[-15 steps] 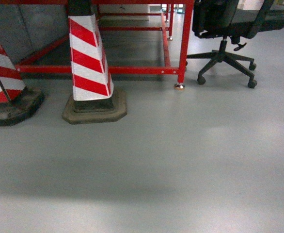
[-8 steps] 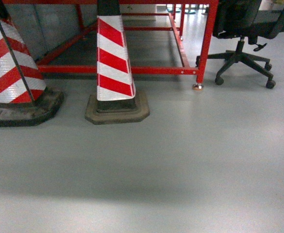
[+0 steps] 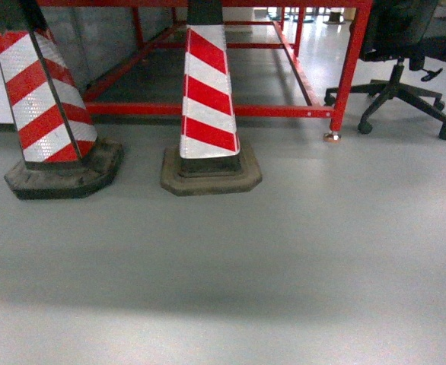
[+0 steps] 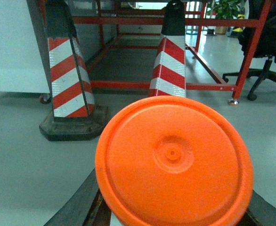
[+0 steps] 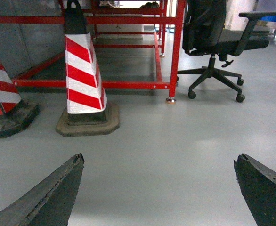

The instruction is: Pick capacitor and pack into box

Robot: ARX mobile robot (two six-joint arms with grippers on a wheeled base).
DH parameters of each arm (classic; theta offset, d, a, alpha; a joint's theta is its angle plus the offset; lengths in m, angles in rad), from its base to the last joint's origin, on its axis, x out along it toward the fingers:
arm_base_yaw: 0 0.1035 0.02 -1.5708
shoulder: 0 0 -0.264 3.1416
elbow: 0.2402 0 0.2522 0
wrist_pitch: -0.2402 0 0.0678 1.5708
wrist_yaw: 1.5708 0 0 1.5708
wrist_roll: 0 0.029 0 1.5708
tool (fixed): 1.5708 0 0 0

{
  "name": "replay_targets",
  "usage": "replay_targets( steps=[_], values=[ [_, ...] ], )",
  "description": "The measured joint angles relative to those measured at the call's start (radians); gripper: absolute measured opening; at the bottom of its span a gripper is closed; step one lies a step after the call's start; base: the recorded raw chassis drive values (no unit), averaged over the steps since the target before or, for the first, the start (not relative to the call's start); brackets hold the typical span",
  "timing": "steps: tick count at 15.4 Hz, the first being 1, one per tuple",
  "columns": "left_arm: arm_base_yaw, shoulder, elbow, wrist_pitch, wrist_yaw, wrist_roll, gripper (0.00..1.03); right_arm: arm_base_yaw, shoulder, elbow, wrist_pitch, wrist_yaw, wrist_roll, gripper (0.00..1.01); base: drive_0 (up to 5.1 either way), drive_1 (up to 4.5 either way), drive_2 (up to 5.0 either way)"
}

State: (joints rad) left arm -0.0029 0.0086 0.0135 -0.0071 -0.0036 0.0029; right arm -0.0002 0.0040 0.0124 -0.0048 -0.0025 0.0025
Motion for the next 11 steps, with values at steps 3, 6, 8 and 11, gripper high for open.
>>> replay_targets(
  steps=[3,6,8,11],
  values=[
    [0.0,0.0,0.0,0.0,0.001,0.0,0.44,0.0,0.0,0.0,0.0,0.0,0.0,0.98,0.0,0.0,0.0],
    [0.0,0.0,0.0,0.0,0.001,0.0,0.44,0.0,0.0,0.0,0.0,0.0,0.0,0.98,0.0,0.0,0.0],
    [0.0,0.0,0.0,0.001,0.001,0.0,0.44,0.0,0.0,0.0,0.001,0.0,0.0,0.98,0.0,0.0,0.0],
    [0.0,0.0,0.0,0.0,0.001,0.0,0.44,0.0,0.0,0.0,0.0,0.001,0.0,0.98,0.0,0.0,0.0]
  ],
)
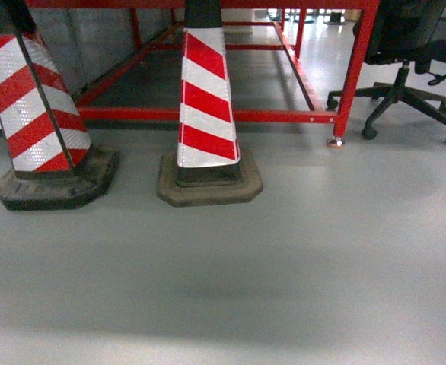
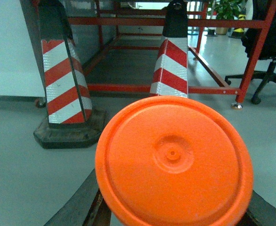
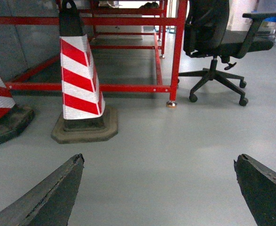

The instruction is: Pick capacitor and pack into box

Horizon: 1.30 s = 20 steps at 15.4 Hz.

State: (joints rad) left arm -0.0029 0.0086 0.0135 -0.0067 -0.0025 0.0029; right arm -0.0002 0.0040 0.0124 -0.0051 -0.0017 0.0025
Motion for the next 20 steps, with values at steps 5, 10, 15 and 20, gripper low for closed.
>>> replay_targets(
  steps=[5,10,15,20],
  values=[
    [0.0,0.0,0.0,0.0,-0.001,0.0,0.44,0.0,0.0,0.0,0.001,0.001,0.0,0.98,0.0,0.0,0.0],
    [0.0,0.0,0.0,0.0,0.002,0.0,0.44,0.0,0.0,0.0,-0.001,0.002,0.0,0.98,0.0,0.0,0.0],
    [0.0,0.0,0.0,-0.002,0.001,0.0,0.44,0.0,0.0,0.0,0.002,0.001,0.0,0.98,0.0,2.58,-2.6],
    [0.0,0.0,0.0,-0.001,0.002,0.0,0.44,0.0,0.0,0.0,0.0,0.002,0.0,0.98,0.0,4.29,-4.3]
  ],
)
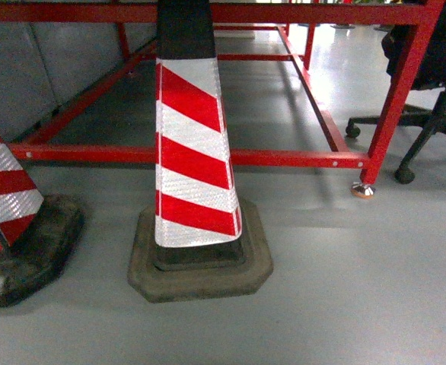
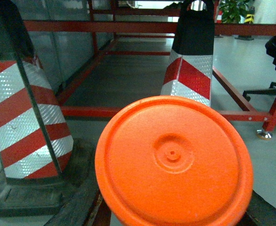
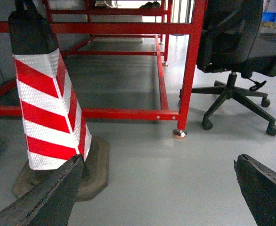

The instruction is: Pick capacitor and pack into box

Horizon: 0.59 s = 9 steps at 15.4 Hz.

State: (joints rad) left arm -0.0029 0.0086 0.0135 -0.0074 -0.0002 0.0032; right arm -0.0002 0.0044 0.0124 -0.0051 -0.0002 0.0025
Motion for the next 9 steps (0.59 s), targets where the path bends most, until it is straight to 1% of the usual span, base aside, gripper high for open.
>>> replay_targets(
  steps=[9],
  values=[
    [0.0,0.0,0.0,0.0,0.0,0.0,0.44,0.0,0.0,0.0,0.0,0.0,0.0,0.98,0.0,4.29,-4.3]
  ],
)
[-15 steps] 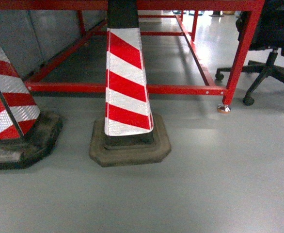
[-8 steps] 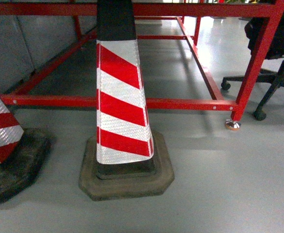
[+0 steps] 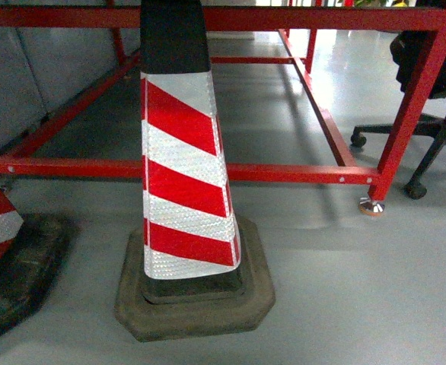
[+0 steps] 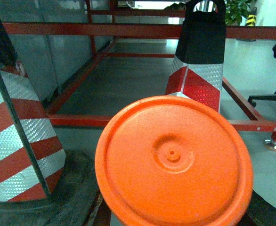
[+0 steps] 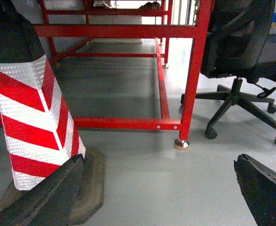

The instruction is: Pick capacitor and pack into box

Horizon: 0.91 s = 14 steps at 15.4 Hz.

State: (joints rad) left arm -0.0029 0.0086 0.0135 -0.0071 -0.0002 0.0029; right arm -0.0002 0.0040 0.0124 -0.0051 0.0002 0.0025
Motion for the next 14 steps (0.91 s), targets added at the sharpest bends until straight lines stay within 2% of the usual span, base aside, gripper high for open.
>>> replay_targets(
  steps=[8,14],
  values=[
    [0.0,0.0,0.0,0.0,-0.001,0.0,0.44,0.0,0.0,0.0,-0.001,-0.001,-0.001,0.98,0.0,4.29,-4.3],
    [0.0,0.0,0.0,0.0,0.0,-0.002,0.44,0.0,0.0,0.0,0.0,0.001,0.001,0.98,0.0,0.0,0.0]
  ],
)
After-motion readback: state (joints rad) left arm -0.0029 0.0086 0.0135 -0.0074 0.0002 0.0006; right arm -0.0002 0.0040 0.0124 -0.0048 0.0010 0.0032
